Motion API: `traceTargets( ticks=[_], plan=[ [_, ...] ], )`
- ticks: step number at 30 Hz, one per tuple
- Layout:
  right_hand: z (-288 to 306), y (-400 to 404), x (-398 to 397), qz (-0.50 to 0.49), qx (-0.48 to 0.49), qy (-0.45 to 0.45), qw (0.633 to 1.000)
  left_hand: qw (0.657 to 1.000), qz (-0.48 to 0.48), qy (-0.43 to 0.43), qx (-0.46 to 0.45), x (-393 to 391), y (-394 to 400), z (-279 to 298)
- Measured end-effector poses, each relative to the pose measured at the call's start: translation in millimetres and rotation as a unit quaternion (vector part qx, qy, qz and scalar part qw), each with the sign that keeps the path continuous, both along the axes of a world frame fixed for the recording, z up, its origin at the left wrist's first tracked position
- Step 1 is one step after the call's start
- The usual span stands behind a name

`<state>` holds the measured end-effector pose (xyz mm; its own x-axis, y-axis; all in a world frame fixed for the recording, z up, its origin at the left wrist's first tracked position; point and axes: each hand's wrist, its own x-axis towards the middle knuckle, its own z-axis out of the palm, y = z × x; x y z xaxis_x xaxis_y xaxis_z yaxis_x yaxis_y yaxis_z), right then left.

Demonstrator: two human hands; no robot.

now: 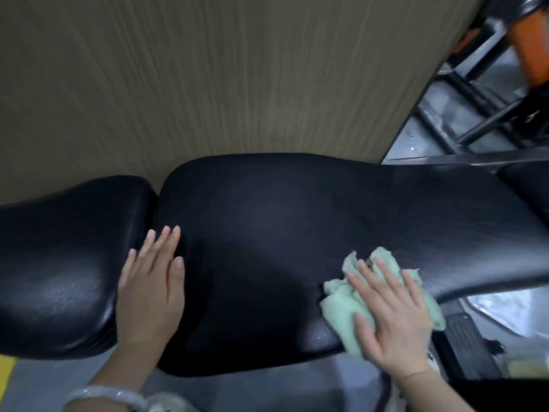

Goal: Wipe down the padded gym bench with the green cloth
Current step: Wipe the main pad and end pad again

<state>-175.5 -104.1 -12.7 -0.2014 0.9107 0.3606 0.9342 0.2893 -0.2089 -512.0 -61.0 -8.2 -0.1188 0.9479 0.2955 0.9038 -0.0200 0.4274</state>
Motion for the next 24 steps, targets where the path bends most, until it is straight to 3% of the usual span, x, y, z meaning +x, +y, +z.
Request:
traceTargets(
  ticks=[3,7,11,14,16,21,24],
  plan=[
    [6,14,40,-0.091,-0.018,0.054,0.994,0.997,-0.028,0.073,-0.003,14,2,11],
    [-1,9,-7,-0.219,0.013,0.124,0.968,0.992,-0.094,0.082,-0.011,72,15,21],
    [-4,-1,-38,-0.101,0.038,0.100,0.989,0.988,-0.133,0.078,-0.027,149,25,16],
    [-10,3,-4,0.053,0.052,0.046,0.996,0.985,-0.134,0.091,-0.062,177,23,7],
    [-14,15,34,0.095,0.056,0.007,0.994,0.982,-0.139,0.103,-0.079,182,20,2],
    [-18,43,121,0.034,0.079,-0.030,0.996,0.981,-0.138,0.104,-0.092,182,21,-4],
    [-16,44,129,-0.041,0.089,0.021,0.995,0.978,-0.149,0.105,-0.104,183,22,-3]
  ],
)
